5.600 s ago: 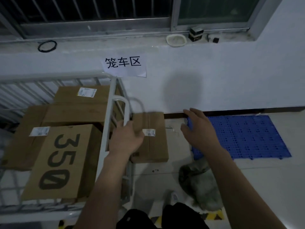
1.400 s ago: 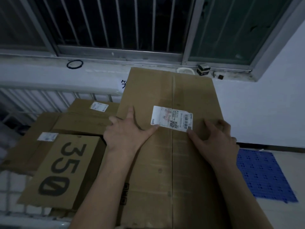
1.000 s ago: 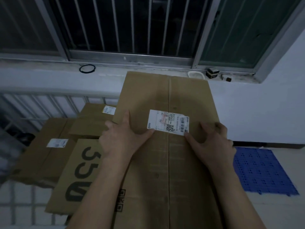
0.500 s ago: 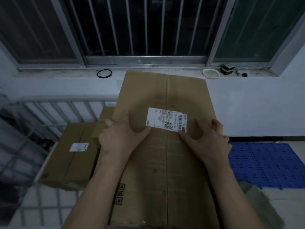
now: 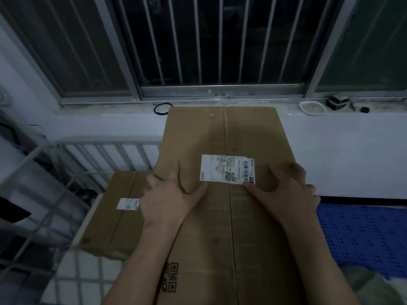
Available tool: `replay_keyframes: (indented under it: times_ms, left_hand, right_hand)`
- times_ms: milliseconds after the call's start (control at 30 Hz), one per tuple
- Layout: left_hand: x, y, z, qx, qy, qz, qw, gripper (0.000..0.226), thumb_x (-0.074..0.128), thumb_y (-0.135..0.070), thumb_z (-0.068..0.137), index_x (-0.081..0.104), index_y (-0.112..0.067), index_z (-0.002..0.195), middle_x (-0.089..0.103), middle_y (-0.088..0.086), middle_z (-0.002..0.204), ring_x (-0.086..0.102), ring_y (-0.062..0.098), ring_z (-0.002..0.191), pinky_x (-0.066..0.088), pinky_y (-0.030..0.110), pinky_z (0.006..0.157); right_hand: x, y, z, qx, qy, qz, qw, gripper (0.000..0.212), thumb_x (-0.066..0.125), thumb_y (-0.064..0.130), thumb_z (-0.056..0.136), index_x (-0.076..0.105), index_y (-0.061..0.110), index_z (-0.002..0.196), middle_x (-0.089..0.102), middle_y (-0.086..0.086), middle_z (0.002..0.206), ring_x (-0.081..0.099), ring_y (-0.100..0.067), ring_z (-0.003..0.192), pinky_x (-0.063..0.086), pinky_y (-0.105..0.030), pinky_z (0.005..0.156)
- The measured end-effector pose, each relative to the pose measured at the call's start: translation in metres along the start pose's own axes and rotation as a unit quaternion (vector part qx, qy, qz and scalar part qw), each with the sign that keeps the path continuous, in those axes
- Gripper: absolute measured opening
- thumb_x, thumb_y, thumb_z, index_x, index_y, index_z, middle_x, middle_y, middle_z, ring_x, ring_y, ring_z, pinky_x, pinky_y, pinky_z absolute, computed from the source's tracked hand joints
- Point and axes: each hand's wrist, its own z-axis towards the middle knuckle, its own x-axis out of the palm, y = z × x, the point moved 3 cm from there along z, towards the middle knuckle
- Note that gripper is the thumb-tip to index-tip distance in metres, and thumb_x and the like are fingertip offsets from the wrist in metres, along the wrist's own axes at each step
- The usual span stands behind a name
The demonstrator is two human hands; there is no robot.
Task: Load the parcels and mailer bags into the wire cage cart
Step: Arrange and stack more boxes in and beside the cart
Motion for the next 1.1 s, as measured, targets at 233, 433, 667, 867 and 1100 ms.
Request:
replay_keyframes:
  times_ms: [233, 433, 667, 867, 1100]
  left_hand:
    - [-0.002, 0.071, 0.049, 0.003, 0.032, -0.012, 0.999, 0.109, 0.029, -0.1, 0.062, 0.009, -0.044, 0.154, 0.039, 0.014, 0.126, 0.059, 0.035, 0.103, 0.05, 0.039, 0.078]
    - [-0.006, 0.159, 0.099, 0.035, 0.059, -0.016, 0.997, 0.113, 0.021, -0.102, 0.061, 0.006, -0.043, 0.156, 0.036, 0.019, 0.143, 0.051, 0.033, 0.123, 0.051, 0.043, 0.093]
    - [-0.022, 0.231, 0.129, 0.058, 0.087, -0.042, 0.994, 0.11, 0.029, -0.099, 0.064, 0.004, -0.044, 0.156, 0.03, 0.018, 0.147, 0.049, 0.033, 0.126, 0.046, 0.043, 0.097]
    - [-0.028, 0.254, 0.131, 0.061, 0.089, -0.045, 0.993, 0.106, 0.036, -0.095, 0.069, 0.006, -0.043, 0.156, 0.022, 0.017, 0.151, 0.043, 0.032, 0.131, 0.046, 0.04, 0.096]
    - [-0.018, 0.262, 0.128, 0.034, 0.1, -0.039, 0.994, 0.114, 0.025, -0.102, 0.061, 0.006, -0.043, 0.156, 0.028, 0.02, 0.15, 0.047, 0.033, 0.13, 0.047, 0.044, 0.098]
  right_hand:
    - [0.042, 0.072, -0.015, 0.014, 0.002, -0.013, 1.0, 0.091, 0.051, 0.092, 0.067, 0.041, 0.047, 0.145, 0.016, -0.002, 0.159, 0.039, -0.048, 0.128, 0.034, -0.056, 0.105]
    - [0.091, 0.155, -0.043, 0.051, -0.006, -0.014, 0.999, 0.088, 0.049, 0.094, 0.065, 0.044, 0.051, 0.142, 0.019, -0.003, 0.16, 0.041, -0.051, 0.126, 0.036, -0.056, 0.105]
    - [0.116, 0.225, -0.078, 0.073, -0.032, -0.03, 0.996, 0.087, 0.044, 0.094, 0.067, 0.044, 0.05, 0.141, 0.022, -0.004, 0.159, 0.045, -0.048, 0.126, 0.038, -0.056, 0.103]
    - [0.134, 0.24, -0.09, 0.081, -0.036, -0.031, 0.996, 0.098, 0.032, 0.104, 0.059, 0.042, 0.05, 0.141, 0.023, -0.003, 0.158, 0.045, -0.047, 0.129, 0.038, -0.055, 0.106]
    - [0.141, 0.247, -0.083, 0.079, -0.01, -0.039, 0.996, 0.108, 0.034, 0.104, 0.055, 0.037, 0.045, 0.145, 0.021, -0.008, 0.158, 0.043, -0.051, 0.125, 0.038, -0.057, 0.105]
